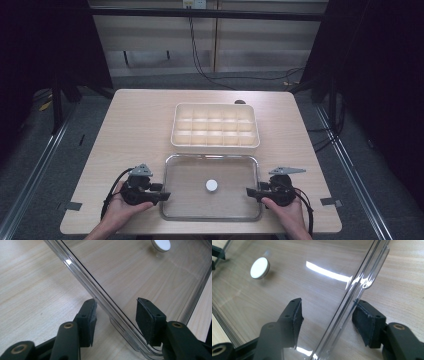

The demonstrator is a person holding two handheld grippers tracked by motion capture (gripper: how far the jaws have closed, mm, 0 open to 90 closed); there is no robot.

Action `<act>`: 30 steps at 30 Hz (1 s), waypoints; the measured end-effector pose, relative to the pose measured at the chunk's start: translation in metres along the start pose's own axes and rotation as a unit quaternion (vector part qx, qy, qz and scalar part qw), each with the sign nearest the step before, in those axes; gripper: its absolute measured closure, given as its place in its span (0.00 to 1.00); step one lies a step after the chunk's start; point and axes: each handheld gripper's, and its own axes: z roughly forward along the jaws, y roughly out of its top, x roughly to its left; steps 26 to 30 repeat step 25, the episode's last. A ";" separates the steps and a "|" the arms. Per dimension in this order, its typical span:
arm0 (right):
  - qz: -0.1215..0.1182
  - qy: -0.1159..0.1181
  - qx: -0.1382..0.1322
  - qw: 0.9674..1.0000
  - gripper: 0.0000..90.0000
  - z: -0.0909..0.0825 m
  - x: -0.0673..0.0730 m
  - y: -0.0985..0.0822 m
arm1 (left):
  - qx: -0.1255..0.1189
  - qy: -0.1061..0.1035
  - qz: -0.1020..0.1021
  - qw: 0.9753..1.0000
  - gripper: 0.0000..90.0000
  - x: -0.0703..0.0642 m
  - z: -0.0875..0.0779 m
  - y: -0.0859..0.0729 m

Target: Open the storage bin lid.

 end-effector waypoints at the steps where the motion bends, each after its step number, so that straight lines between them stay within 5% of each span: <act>1: 0.005 -0.003 -0.001 1.000 0.42 0.000 0.000 0.000 | 0.002 -0.004 -0.001 1.000 0.56 0.001 0.001 0.000; 4: 0.005 -0.006 -0.003 1.000 0.40 -0.001 -0.002 0.000 | 0.004 -0.005 -0.004 1.000 0.53 0.000 0.004 0.000; 8: 0.005 -0.012 -0.029 1.000 0.38 -0.006 -0.003 0.001 | 0.005 0.020 0.008 1.000 0.48 -0.001 0.002 0.000; 14: -0.006 0.002 -0.084 0.996 0.35 -0.022 -0.002 0.002 | -0.036 0.020 0.003 0.999 0.38 0.001 -0.009 0.001; 17: -0.025 0.000 -0.116 0.993 0.31 -0.033 0.002 0.002 | -0.082 0.027 0.005 0.996 0.35 0.001 -0.025 0.000; 22: -0.046 -0.013 -0.165 0.985 0.26 -0.054 0.007 0.001 | -0.149 0.046 -0.005 0.988 0.32 0.005 -0.048 -0.007; 25: -0.043 -0.022 -0.167 0.985 0.23 -0.058 0.002 -0.001 | -0.162 0.058 -0.017 0.985 0.31 0.012 -0.055 -0.010; 30: -0.043 -0.022 -0.167 0.985 0.23 -0.058 0.002 -0.001 | -0.162 0.058 -0.017 0.985 0.31 0.012 -0.055 -0.010</act>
